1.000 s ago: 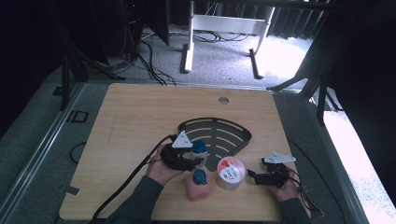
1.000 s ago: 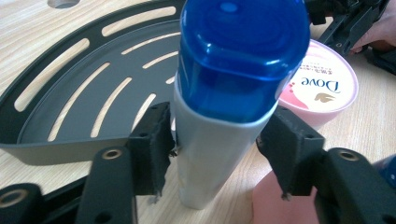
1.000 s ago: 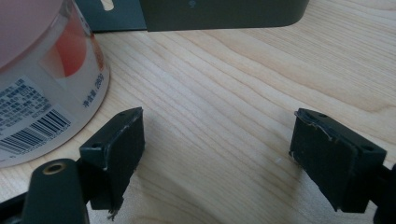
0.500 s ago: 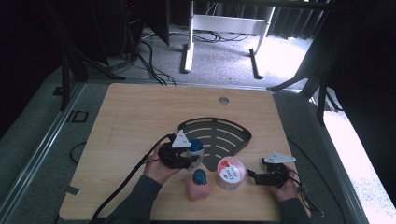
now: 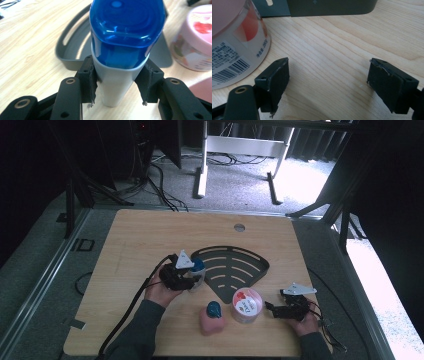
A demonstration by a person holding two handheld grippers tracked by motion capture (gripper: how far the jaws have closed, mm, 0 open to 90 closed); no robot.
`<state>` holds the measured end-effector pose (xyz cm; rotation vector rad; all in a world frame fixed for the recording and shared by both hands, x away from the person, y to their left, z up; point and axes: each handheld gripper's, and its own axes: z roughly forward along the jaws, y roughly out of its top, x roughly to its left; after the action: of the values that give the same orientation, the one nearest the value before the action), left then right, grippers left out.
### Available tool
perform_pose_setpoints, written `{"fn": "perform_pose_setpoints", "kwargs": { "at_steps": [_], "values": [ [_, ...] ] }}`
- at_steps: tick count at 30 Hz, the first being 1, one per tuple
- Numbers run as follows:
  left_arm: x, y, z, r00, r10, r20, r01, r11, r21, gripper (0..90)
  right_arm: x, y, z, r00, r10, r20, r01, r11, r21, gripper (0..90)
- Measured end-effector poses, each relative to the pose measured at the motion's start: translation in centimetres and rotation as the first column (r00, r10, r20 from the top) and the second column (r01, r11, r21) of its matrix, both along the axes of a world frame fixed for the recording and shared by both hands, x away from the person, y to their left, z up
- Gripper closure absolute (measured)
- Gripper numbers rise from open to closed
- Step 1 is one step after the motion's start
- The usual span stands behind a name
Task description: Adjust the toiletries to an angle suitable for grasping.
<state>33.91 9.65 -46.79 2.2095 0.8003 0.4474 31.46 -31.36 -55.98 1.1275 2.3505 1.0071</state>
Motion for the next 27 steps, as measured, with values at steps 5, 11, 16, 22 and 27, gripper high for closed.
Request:
{"fn": "perform_pose_setpoints", "kwargs": {
  "at_steps": [5,11,16,22,27],
  "values": [
    [1.4,1.1,-0.3,0.9997,0.022,0.011,-0.022,0.9996,-0.017,54.1,0.0,0.0,0.0,1.0000,0.000,0.001,0.000,1.0000,0.000,17.4],
    [2.9,2.4,-0.6,0.9985,0.052,0.016,-0.052,0.9975,-0.048,53.6,0.0,0.0,0.0,1.0000,0.001,0.003,-0.001,1.0000,-0.001,17.4],
    [3.8,3.0,-0.9,0.9969,0.073,0.029,-0.071,0.9955,-0.063,53.4,0.0,0.0,0.0,1.0000,0.000,0.001,0.000,1.0000,0.000,17.4],
    [3.9,3.1,-1.0,0.9974,0.072,0.000,-0.072,0.9957,-0.059,50.4,0.0,0.0,0.0,1.0000,0.000,0.001,0.000,1.0000,0.000,17.4],
    [3.3,3.0,-0.9,0.9971,0.075,-0.009,-0.075,0.9967,-0.031,44.4,0.0,0.0,0.0,1.0000,0.001,0.001,-0.001,1.0000,0.000,17.4]
  ]
}}
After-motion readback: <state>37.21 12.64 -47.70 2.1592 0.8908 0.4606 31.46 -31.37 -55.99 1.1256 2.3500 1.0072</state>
